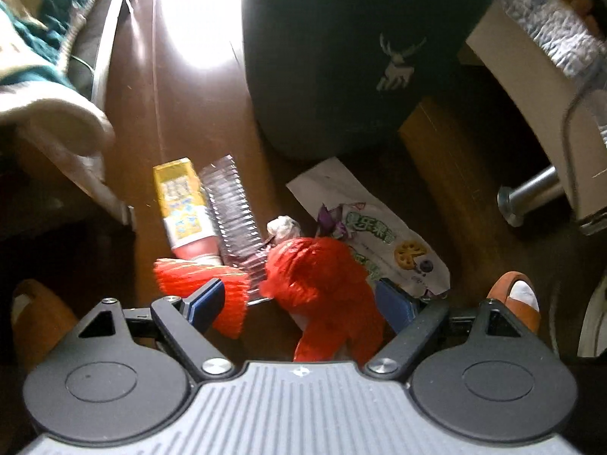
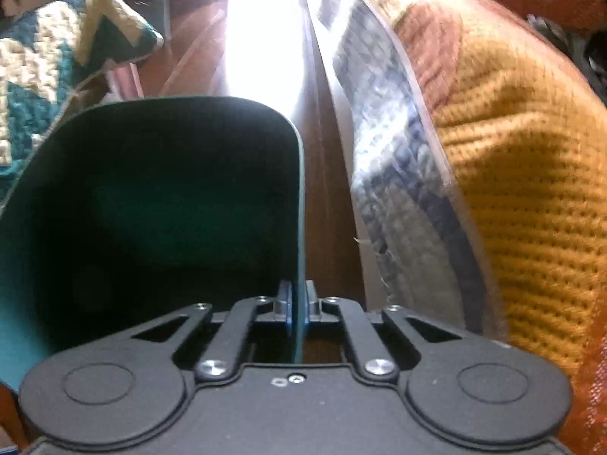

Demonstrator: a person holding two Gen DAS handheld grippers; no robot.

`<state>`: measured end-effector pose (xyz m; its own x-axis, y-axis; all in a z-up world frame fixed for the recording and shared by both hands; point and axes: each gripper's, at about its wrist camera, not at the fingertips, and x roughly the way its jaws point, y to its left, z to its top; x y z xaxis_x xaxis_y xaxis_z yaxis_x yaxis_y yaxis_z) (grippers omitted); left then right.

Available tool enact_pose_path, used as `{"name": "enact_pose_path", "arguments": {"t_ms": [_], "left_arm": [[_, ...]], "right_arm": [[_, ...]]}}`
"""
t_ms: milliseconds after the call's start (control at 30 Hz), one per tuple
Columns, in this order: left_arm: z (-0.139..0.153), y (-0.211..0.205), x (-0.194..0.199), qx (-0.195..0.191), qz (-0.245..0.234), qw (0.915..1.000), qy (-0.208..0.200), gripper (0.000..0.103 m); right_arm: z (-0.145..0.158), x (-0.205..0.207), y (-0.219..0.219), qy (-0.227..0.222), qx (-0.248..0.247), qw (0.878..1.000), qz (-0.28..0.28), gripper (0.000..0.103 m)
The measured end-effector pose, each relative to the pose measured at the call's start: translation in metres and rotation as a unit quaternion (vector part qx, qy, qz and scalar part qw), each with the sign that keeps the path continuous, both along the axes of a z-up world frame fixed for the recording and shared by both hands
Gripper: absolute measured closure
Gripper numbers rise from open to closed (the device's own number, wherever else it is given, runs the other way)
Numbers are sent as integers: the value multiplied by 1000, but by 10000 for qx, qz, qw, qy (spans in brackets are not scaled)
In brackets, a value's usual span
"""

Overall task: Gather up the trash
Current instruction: 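Grasp the red plastic bag with the left gripper while the right gripper holds the bin, then carry the red bag over the bin and open the left gripper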

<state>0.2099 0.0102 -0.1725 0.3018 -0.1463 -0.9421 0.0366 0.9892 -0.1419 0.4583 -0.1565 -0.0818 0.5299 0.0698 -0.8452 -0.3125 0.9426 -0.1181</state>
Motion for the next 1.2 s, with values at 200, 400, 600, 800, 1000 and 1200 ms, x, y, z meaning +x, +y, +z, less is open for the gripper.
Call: {"name": "enact_pose_path", "arguments": {"t_ms": [200,400,600,800,1000,1200], "left_arm": [[-40,4,20,-370,222,9987,288,16],[-71,2,43,-426,562,9954,643,16],[-83,-6,46,-188,398,9966,700,35],[-82,-3,46,-197,454,9966,660,50],[-67,5,41,-192,508,9971,524,54],[-36,10,33,-156,413,9981,422,54]], "right_arm": [[12,-26,33,-535,-526,9953,618,98],[16,-32,51,-641,-767,9920,777,97],[18,-52,61,-824,-950,9878,923,97],[20,-62,72,-954,-994,9840,1131,97],[21,-73,74,-1199,-1148,9762,1397,98],[22,-73,58,-1128,-1115,9781,1350,99]]}}
